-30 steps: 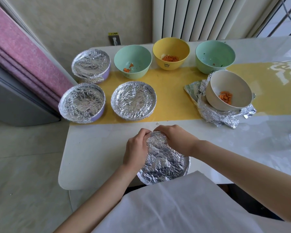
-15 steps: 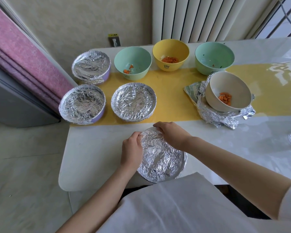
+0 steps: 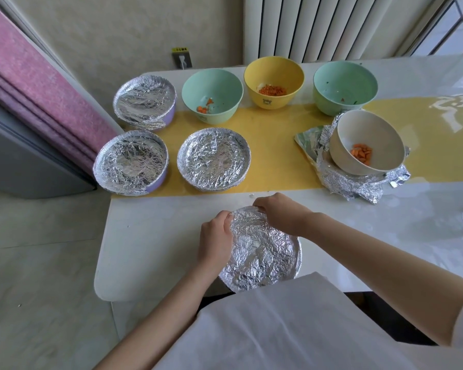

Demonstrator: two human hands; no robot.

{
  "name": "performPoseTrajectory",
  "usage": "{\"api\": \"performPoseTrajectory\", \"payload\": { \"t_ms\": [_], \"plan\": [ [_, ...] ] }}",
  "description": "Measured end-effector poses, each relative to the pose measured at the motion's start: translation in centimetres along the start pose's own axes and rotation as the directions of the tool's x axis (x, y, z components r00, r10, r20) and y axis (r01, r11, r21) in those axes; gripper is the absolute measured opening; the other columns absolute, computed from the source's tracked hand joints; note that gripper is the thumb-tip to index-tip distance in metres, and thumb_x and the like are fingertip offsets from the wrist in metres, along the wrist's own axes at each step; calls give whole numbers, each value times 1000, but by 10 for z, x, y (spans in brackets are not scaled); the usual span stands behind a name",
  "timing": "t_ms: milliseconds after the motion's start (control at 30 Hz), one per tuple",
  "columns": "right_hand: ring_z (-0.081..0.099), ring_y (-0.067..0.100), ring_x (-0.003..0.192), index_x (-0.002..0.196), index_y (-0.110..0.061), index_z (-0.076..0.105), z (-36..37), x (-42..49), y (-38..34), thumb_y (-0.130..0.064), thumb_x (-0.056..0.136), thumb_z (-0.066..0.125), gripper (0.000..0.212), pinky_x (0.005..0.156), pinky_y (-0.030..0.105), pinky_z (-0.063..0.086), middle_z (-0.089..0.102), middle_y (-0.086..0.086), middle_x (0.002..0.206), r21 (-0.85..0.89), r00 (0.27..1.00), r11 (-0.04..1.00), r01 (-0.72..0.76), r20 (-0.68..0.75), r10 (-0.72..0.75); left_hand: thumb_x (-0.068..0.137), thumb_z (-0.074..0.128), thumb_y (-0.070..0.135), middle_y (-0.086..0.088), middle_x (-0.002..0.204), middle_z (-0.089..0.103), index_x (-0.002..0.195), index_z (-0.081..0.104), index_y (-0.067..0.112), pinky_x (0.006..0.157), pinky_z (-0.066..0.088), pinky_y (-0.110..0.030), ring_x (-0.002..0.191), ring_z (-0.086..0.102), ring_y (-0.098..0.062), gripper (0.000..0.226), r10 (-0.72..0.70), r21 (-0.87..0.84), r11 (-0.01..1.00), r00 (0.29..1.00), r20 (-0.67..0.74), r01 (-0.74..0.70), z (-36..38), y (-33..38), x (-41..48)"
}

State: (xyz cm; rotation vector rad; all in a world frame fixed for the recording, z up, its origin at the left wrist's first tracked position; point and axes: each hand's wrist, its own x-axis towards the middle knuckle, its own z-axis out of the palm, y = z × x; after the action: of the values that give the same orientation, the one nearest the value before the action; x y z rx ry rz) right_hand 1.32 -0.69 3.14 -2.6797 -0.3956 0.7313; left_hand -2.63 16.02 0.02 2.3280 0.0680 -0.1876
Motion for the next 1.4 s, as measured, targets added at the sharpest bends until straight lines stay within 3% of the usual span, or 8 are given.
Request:
{"api": "performPoseTrajectory", "payload": {
  "t_ms": [167,500,700,867,1133,1233,1300,1400],
  "plan": [
    [59,25,96,126,-13,54,2,3,-4,-1,92,45,37,79,32,45,65,6,110,112,999,993,36,5,-37,98,44,12,-5,52,47,81,57,4,55,26,-34,56,43,-32,23,34,5,999,999,40,-35,0,8,3],
    [61,27,90,124,-13,54,10,5,-2,6,85,42,45,77,40,49,67,9,102,54,997,996,75,-1,-75,99,41,17,-18,79,61,100,49,6,57,34,-38,72,56,-36,14,66,77,995,996,53,-70,2,17,-2],
    [40,22,66,96,-9,55,7,6,0,9,83,38,28,56,30,28,41,-4,62,63,999,997,52,14,-53,99,42,13,-19,74,60,96,48,4,54,31,-37,68,56,-37,12,139,93,985,987,75,-146,1,19,-4],
    [56,26,107,125,-8,53,5,2,3,-14,101,35,31,88,30,39,61,9,119,203,999,978,49,8,-52,98,41,7,-16,86,63,106,50,5,57,28,-27,81,59,-35,13,82,85,993,996,23,-84,0,14,-5],
    [59,28,101,123,-11,57,15,0,9,-4,96,41,32,78,31,40,65,11,114,246,998,969,-23,-57,38,98,36,6,-13,133,53,128,51,5,110,27,-34,126,45,-30,33,70,109,991,997,41,-74,4,0,-11],
    [59,31,94,116,-8,59,18,-1,9,5,87,46,35,69,31,36,67,15,103,207,996,978,-18,-85,36,99,39,10,-9,102,66,119,59,6,89,44,-33,93,60,-23,29,10,-34,999,999,50,-9,3,0,-3],
    [59,32,92,115,-9,59,20,-3,9,7,83,48,37,69,32,37,67,16,100,175,994,985,-5,-105,24,98,40,9,1,62,52,105,63,7,60,37,-31,55,47,-16,24,10,-51,999,999,52,-7,3,2,-2],
    [59,32,91,113,-11,57,21,-2,11,8,80,49,39,70,36,43,66,15,98,120,997,993,2,-71,7,97,41,7,5,52,40,96,62,6,52,29,-29,44,39,-8,21,12,-35,999,999,39,-11,3,2,-4]
  ]
}}
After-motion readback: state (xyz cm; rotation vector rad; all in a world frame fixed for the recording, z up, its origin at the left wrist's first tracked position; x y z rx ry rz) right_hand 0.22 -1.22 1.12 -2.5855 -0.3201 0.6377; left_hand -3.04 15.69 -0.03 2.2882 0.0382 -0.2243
